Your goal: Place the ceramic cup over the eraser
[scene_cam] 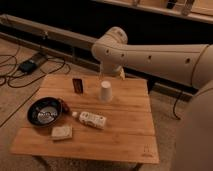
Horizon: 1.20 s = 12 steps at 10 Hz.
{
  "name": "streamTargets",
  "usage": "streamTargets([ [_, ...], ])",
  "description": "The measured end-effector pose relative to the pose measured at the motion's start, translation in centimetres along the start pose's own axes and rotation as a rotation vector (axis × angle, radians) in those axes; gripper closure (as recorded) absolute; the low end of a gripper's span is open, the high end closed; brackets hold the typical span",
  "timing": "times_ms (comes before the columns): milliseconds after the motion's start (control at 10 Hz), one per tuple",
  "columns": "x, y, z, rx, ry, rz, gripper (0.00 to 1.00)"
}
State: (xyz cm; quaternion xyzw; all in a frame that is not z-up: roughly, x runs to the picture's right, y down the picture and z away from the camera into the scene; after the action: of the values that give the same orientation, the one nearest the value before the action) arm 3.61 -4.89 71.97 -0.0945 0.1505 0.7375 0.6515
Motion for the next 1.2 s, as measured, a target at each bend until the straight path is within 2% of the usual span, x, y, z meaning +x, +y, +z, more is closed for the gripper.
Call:
streamTargets([
  [100,-0.1,0.1,0.2,-0.003,0.001,-0.003,0.31],
  [300,-0.3,1.7,1.8,-0.03,0.018,-0.029,0.31],
  [500,-0.8,4.1,4.3,-0.064,0.043,-0.071,0.31],
  [700,-1.3,5.1,6.5,-0.072,0.066,-0.098,0.31],
  [800,-1.7,5.5,8.2,-0.063,0.088,-0.121,0.31],
  [1000,-2.6,5.8,10.0,-0.038,0.113,-0.148,0.31],
  [1200,-4.0,5.3,11.9,0.003,0.139,-0.163,0.31],
])
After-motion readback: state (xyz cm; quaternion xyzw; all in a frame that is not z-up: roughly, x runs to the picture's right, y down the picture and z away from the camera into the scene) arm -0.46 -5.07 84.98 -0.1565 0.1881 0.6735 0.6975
